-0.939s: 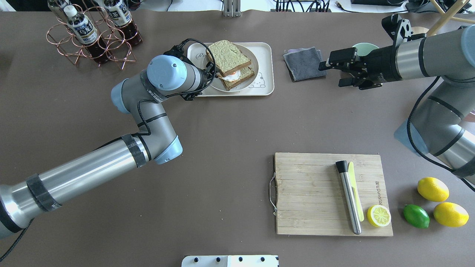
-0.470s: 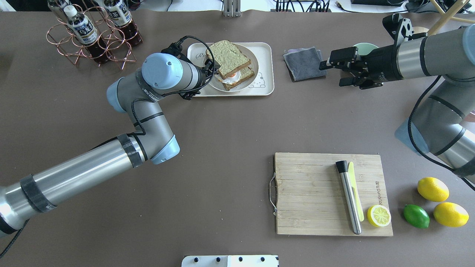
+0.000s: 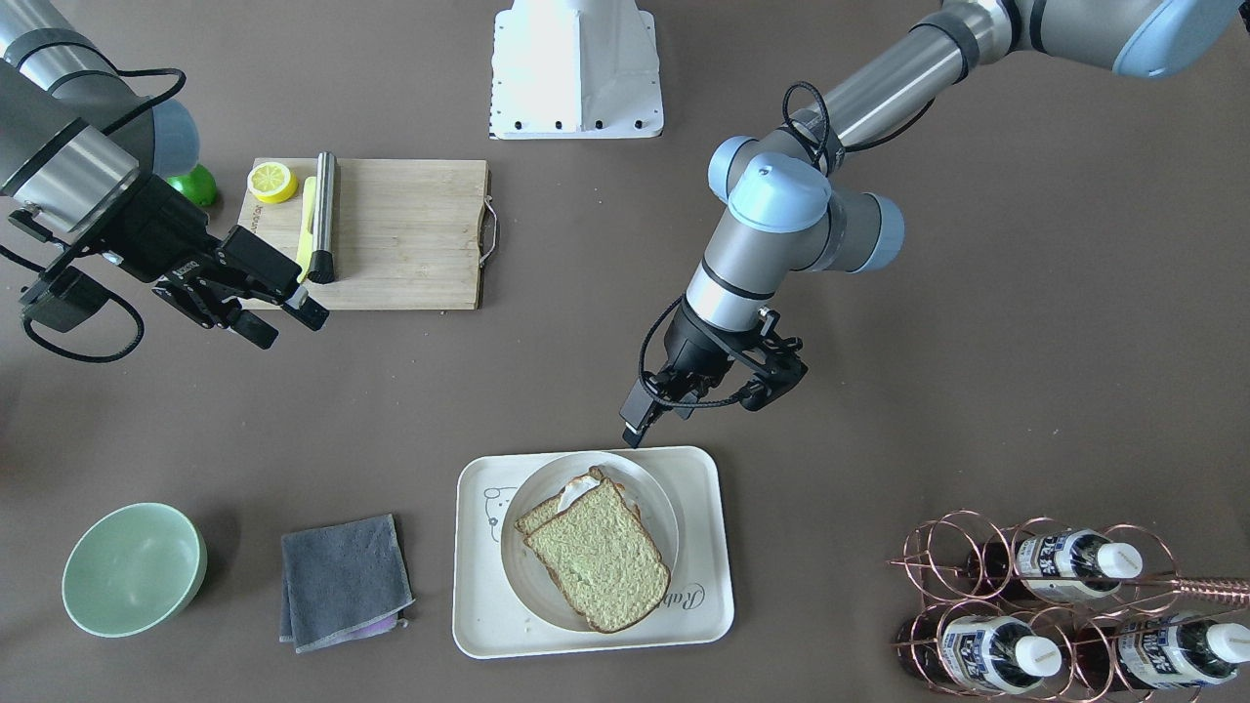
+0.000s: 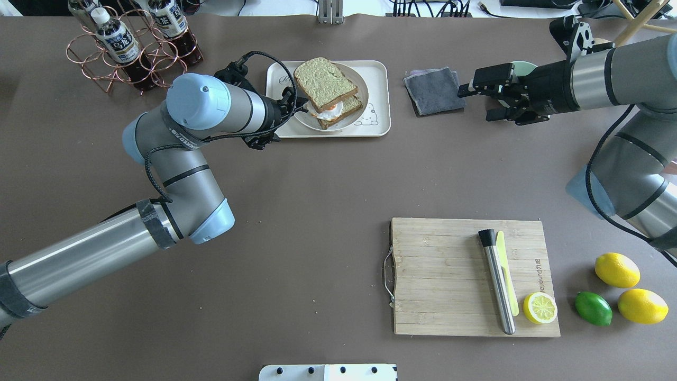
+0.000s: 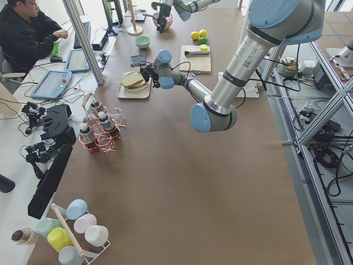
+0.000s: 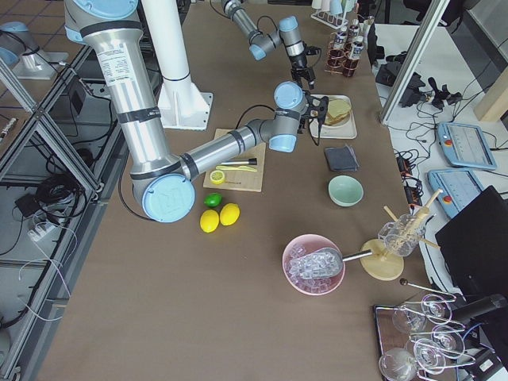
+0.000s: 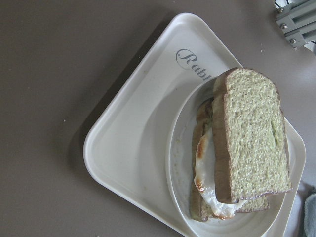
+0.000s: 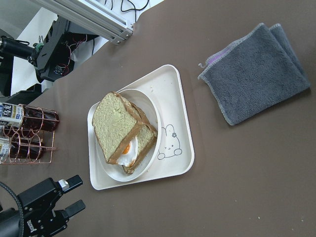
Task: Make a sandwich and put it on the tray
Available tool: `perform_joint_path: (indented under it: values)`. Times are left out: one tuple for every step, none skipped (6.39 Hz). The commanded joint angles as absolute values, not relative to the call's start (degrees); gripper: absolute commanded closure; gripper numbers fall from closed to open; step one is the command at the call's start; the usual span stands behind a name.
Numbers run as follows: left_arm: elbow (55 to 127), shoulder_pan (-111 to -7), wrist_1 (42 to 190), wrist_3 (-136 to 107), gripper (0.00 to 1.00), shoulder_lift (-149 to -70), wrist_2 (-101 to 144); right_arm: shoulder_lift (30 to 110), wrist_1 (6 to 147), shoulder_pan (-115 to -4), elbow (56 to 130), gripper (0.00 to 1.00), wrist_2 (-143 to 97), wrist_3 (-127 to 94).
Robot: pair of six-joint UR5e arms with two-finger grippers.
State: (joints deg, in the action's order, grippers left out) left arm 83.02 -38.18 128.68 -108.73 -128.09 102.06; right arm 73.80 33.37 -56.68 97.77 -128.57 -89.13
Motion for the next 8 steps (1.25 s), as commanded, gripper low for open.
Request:
perform_joint_path:
  values:
    - [98.0,-38.1,117.3,-107.9,0.03,-124.0,102.8,74.4,33.4,-59.4,98.6,0.00,-131.7,-88.9]
    - [105.7,-38.8,109.9,-104.9,0.03,-122.2,103.9,74.8,33.5,-61.4,98.7,0.00,-133.8,-88.7]
    - [109.3,-40.2,105.7,-102.3,0.03,-120.3,103.5,75.3,33.5,-63.2,98.6,0.00,-134.4,-88.4]
    - [110.6,-41.9,105.4,-99.5,0.03,-117.7,103.4,76.9,33.6,-64.8,98.2,0.00,-134.2,-85.3]
    - [111.2,-43.5,105.4,-94.5,0.03,-115.1,103.4,79.3,37.0,-67.6,98.2,0.00,-134.4,-77.9]
    - [111.5,-46.1,105.4,-88.7,0.03,-112.7,103.4,80.3,42.4,-68.8,98.3,0.00,-134.1,-70.6]
    - [111.5,-49.0,105.4,-82.2,0.03,-110.6,103.5,81.4,47.4,-71.1,98.2,0.00,-133.9,-62.5]
    - [112.2,-51.2,105.3,-77.3,0.03,-108.2,103.8,84.1,52.0,-73.6,98.2,0.00,-133.5,-50.7]
